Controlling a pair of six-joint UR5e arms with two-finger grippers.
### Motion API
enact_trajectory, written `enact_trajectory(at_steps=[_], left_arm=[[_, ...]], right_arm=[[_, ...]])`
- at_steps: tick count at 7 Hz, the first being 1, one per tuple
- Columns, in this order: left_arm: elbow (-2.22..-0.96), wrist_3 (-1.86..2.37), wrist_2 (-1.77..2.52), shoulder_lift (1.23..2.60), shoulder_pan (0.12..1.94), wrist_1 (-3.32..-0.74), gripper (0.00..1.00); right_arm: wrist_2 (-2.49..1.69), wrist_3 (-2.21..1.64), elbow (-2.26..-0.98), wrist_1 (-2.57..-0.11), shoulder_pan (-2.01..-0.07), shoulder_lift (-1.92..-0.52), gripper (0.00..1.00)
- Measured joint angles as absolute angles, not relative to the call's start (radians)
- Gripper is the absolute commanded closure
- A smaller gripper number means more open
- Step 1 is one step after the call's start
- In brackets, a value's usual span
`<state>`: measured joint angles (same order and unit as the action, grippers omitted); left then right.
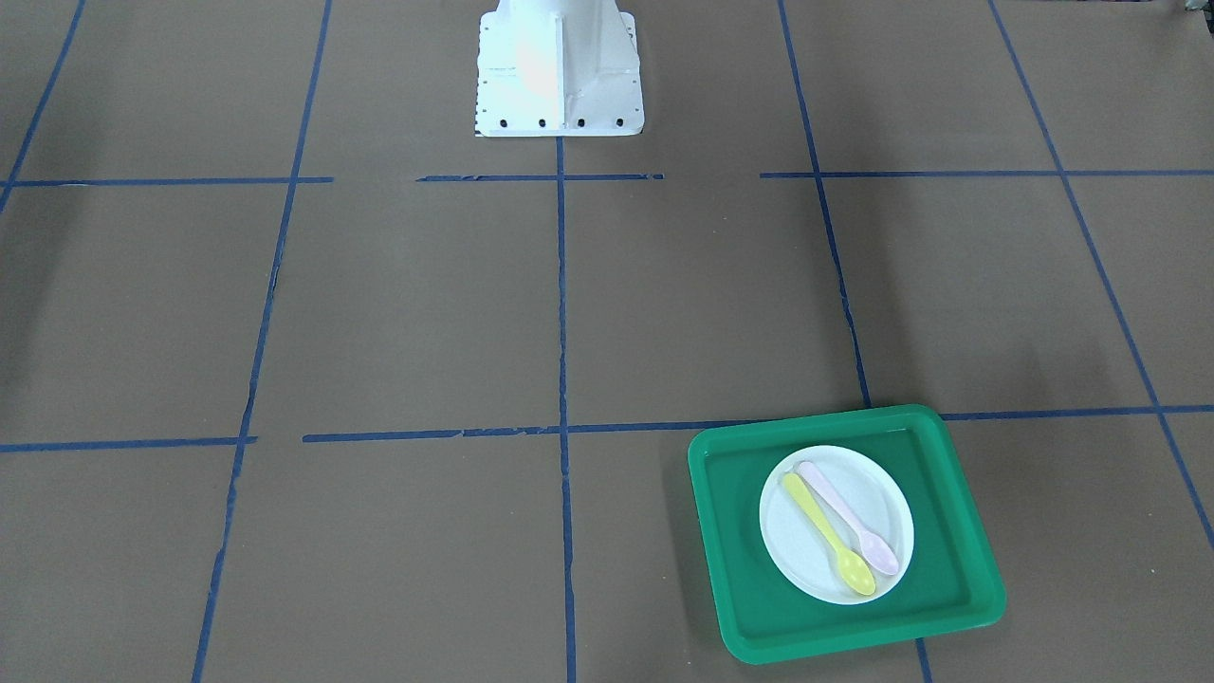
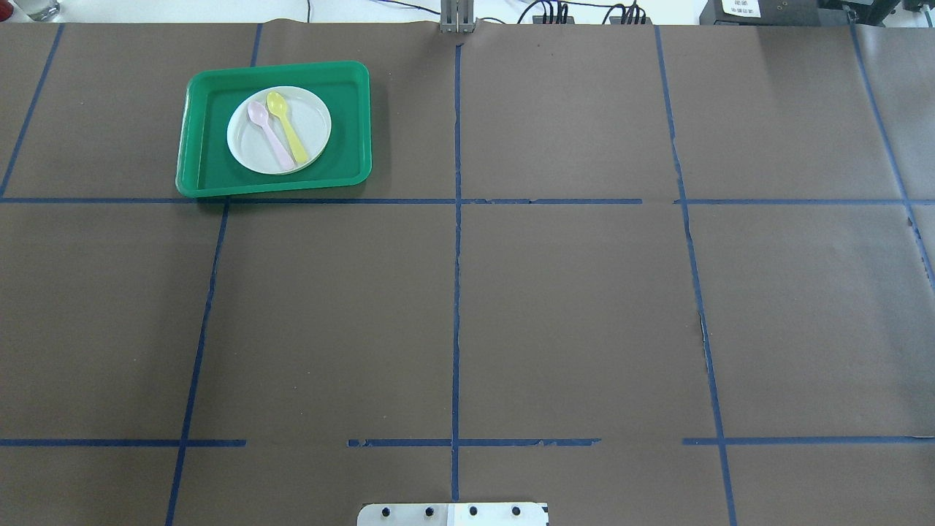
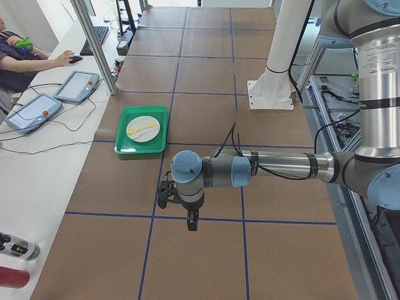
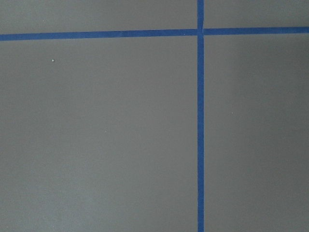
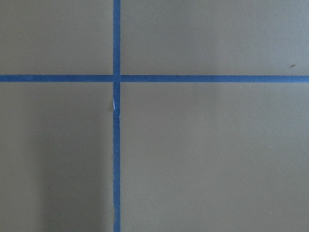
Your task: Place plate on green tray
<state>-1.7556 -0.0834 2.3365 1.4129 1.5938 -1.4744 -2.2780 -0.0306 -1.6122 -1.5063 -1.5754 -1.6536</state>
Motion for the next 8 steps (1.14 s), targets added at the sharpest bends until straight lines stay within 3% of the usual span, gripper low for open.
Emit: enact_trajectory(at_steps=[8], left_arm=[[-1.686, -0.080, 2.375, 1.415, 1.592, -1.595, 0.00]], right_arm=[[-2.278, -0.031, -1.612, -1.506, -1.575, -1.654, 0.00]])
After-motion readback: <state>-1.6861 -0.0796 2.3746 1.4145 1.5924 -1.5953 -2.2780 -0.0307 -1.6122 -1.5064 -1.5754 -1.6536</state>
